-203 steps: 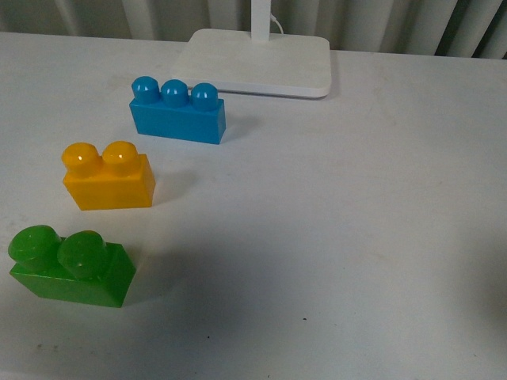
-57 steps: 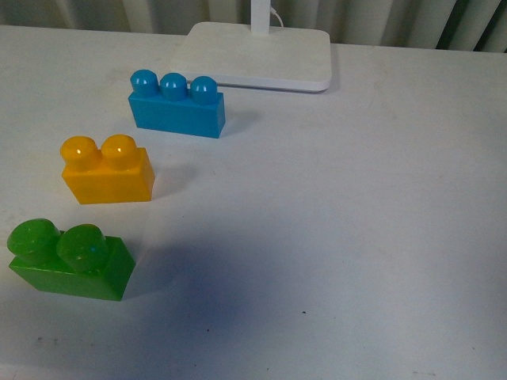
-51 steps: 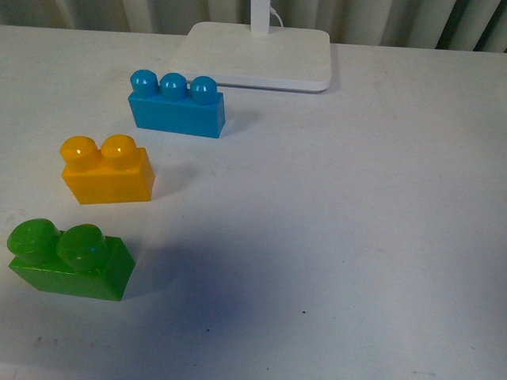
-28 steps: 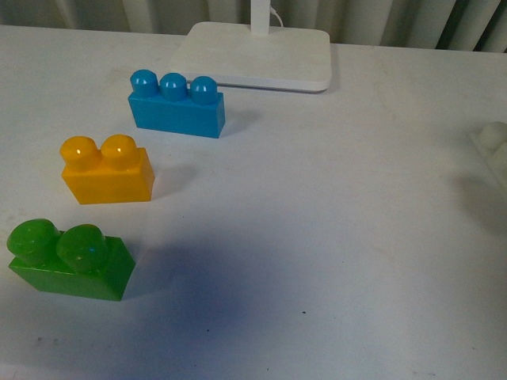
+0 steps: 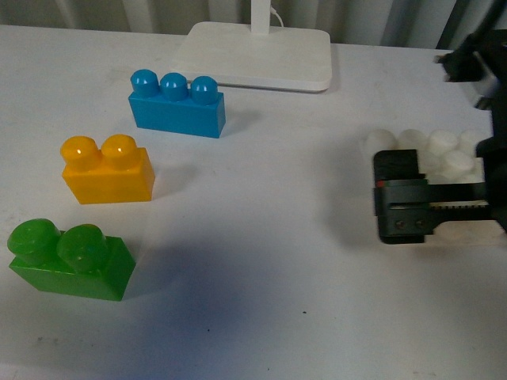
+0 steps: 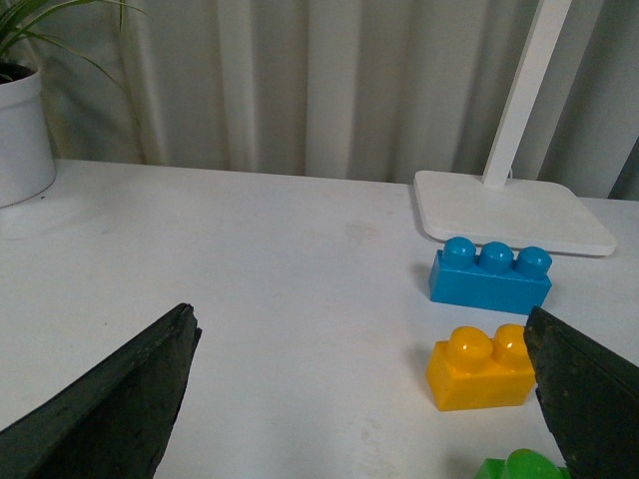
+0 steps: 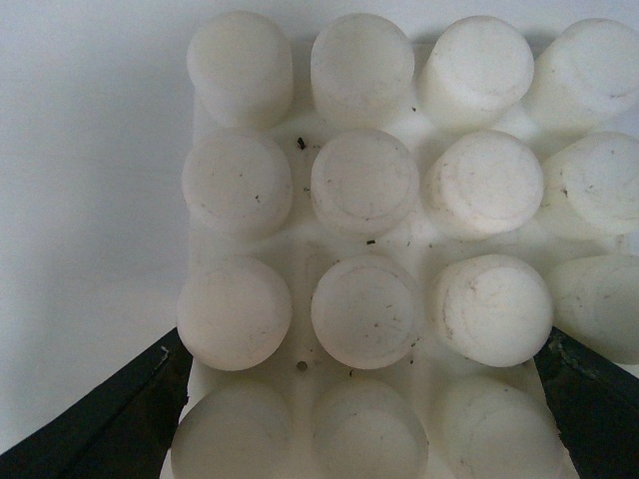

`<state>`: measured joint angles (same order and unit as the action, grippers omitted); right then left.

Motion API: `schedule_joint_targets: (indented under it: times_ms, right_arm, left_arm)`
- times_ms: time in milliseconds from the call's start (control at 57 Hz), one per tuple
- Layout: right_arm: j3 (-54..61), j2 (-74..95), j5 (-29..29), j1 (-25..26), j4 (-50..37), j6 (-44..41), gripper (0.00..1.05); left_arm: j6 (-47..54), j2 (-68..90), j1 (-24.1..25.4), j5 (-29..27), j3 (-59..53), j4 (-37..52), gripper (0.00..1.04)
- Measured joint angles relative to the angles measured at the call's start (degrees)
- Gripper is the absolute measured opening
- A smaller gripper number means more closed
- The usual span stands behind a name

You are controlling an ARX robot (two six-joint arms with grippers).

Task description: Insert yellow block into base center

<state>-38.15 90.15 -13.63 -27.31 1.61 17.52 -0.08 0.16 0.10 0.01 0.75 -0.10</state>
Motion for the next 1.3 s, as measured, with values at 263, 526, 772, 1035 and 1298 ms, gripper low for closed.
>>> schedule_joint_targets:
  times_ms: [263,526,772,1035,1298]
  right_arm:
    - [-5.0,5.9,-6.2,-8.3,0.0,8.9,0.96]
    - [-8.1,8.3,-7.7,-11.5,0.6,12.8,0.96]
    - [-9.2,8.8,-5.0,-12.5,-0.3,12.5,0.96]
    - [-8.7,7.6,-1.6,-12.1,-1.7,12.6,0.96]
    - [-5.7,2.1,3.7,-9.5,-1.3,12.5,0.96]
  left_arm:
    - [0.0,0.0,0.0,0.0,0.0,0.0,0.98]
    - [0.0,0.0,0.0,0.0,0.0,0.0,0.98]
    - [0.0,0.0,0.0,0.0,0.0,0.0,0.98]
    - [0.0,0.0,0.0,0.0,0.0,0.0,0.98]
    - [0.0,0.0,0.0,0.0,0.0,0.0,0.98]
